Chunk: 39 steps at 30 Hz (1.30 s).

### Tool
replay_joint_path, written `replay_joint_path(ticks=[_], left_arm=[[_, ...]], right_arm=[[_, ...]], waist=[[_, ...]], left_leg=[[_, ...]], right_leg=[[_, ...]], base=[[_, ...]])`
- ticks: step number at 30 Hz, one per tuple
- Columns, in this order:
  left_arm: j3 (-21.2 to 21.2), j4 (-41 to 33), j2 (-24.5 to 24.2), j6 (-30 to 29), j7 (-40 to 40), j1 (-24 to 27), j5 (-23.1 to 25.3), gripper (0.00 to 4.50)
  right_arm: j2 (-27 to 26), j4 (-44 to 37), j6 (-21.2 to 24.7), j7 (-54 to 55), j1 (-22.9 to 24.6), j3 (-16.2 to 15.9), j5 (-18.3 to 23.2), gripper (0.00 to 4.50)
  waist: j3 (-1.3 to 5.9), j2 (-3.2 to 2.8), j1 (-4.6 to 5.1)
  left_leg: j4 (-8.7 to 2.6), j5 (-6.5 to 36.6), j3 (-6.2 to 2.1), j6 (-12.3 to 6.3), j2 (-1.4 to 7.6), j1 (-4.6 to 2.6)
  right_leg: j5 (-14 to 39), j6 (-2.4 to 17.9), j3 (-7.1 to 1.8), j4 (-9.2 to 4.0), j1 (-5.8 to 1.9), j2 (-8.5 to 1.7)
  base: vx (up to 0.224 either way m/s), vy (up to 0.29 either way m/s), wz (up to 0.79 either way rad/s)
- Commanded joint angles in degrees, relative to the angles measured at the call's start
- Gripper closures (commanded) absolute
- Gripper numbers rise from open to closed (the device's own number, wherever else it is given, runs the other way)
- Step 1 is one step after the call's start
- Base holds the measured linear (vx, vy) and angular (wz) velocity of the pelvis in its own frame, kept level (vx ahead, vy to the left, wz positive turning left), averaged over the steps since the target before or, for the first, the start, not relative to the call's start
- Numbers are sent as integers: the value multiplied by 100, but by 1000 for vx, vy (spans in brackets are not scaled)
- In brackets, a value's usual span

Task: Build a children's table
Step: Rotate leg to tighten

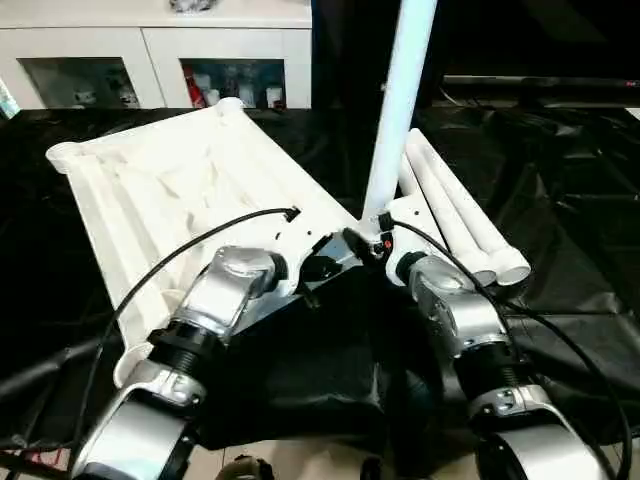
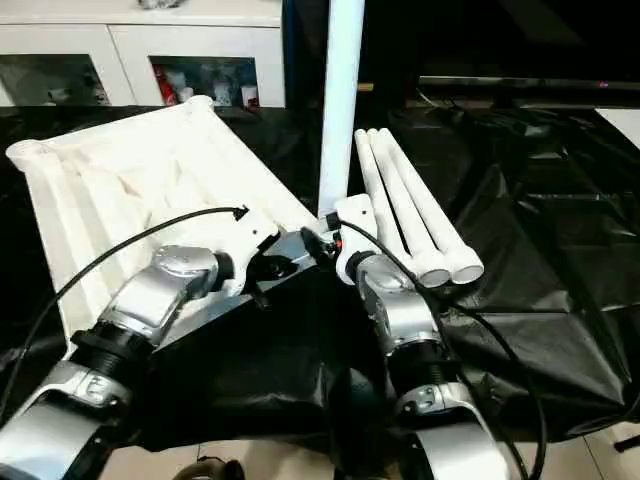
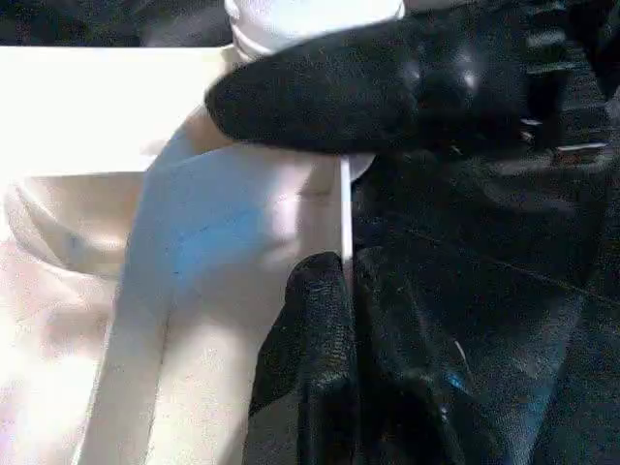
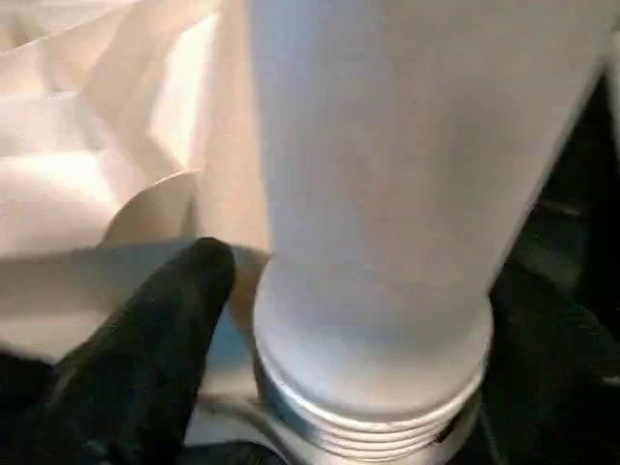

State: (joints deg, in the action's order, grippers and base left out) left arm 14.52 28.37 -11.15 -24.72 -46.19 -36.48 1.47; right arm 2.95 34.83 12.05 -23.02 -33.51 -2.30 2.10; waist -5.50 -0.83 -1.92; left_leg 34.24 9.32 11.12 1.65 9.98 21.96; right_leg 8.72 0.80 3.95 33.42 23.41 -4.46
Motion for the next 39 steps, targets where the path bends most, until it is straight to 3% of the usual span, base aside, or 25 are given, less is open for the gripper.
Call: replay_joint_path(ticks=[1, 4, 8, 13, 17, 19, 24, 31, 33, 34, 35, 39], left_arm=[[205, -614, 35, 283, -595, 30, -347, 450], [246, -830, -203, 387, -988, 196, -441, 450], [305, -1067, -501, 445, -1549, 362, -604, 450], [363, -1206, -863, 624, -2070, 494, -639, 450], [403, -1329, -1110, 612, -2397, 582, -687, 450], [406, -1348, -1163, 606, -2452, 597, -692, 450], [403, -1375, -1280, 629, -2575, 643, -697, 450], [357, -1207, -1013, 474, -2117, 532, -590, 450], [268, -1010, -781, 397, -1688, 390, -474, 450], [42, -618, -387, 148, -883, 100, -358, 450], [-48, -463, -232, 42, -576, -18, -330, 450], [-239, -63, 320, -132, 354, -394, -253, 450]], right_arm=[[165, -445, -2, -1296, 246, -731, 91, 52], [709, -906, -101, -2224, 501, -1020, 114, 52], [1143, -1160, -63, -2961, 632, -1111, 258, 52], [1451, -1288, 25, -3523, 612, -1090, 432, 67], [1545, -1321, 71, -3709, 586, -1069, 482, 94], [1552, -1328, 78, -3738, 583, -1067, 490, 110], [1532, -1479, 212, -3918, 685, -1111, 589, 150], [1130, -1284, 341, -3088, 721, -1003, 453, 175], [831, -980, 295, -2323, 628, -854, 269, 176], [402, -513, 344, -1328, 428, -597, 177, 176], [236, -333, 345, -950, 345, -502, 149, 176], [-454, 248, 275, 28, -20, -208, 284, 177]], waist=[[499, -26, -56], [519, -27, -110], [535, -24, -187], [549, -49, -246], [526, -45, -288], [514, -55, -303], [488, -45, -301], [464, -41, -264], [456, -39, -231], [452, -24, -205], [444, -34, -171], [451, -51, -52]], left_leg=[[-465, 2202, -203, 73, 305, -176], [-458, 1882, -172, -77, 325, -146], [-419, 1614, -141, -184, 324, -154], [-423, 1501, -142, -208, 348, -144], [-442, 1619, -147, -137, 352, -154], [-440, 1771, -139, -63, 349, -197], [-469, 1968, -167, 37, 353, -186], [-474, 2054, -180, 102, 334, -180], [-463, 2162, -189, 179, 312, -200], [-457, 2185, -198, 224, 294, -197], [-449, 2313, -232, 287, 284, -230], [-455, 2486, -259, 222, 267, -206]], right_leg=[[2273, 1050, -257, -469, -216, -438], [1777, 1181, -283, -400, -249, -426], [1585, 1344, -290, -370, -257, -430], [1452, 1387, -280, -319, -258, -405], [1688, 1324, -285, -337, -253, -420], [1910, 1289, -290, -370, -209, -417], [2266, 1140, -292, -396, -210, -427], [2535, 1044, -292, -431, -189, -435], [2791, 999, -277, -463, -161, -447], [2968, 933, -260, -488, -168, -453], [3216, 868, -223, -517, -151, -461], [3325, 682, -158, -598, -180, -451]], base=[[0, 0, 0], [0, 0, 0], [0, 0, 0], [0, 0, 0], [0, 0, 0], [0, 0, 0], [0, 0, 0], [0, 0, 0], [0, 0, 0], [0, 0, 0], [0, 0, 0], [0, 0, 0]])
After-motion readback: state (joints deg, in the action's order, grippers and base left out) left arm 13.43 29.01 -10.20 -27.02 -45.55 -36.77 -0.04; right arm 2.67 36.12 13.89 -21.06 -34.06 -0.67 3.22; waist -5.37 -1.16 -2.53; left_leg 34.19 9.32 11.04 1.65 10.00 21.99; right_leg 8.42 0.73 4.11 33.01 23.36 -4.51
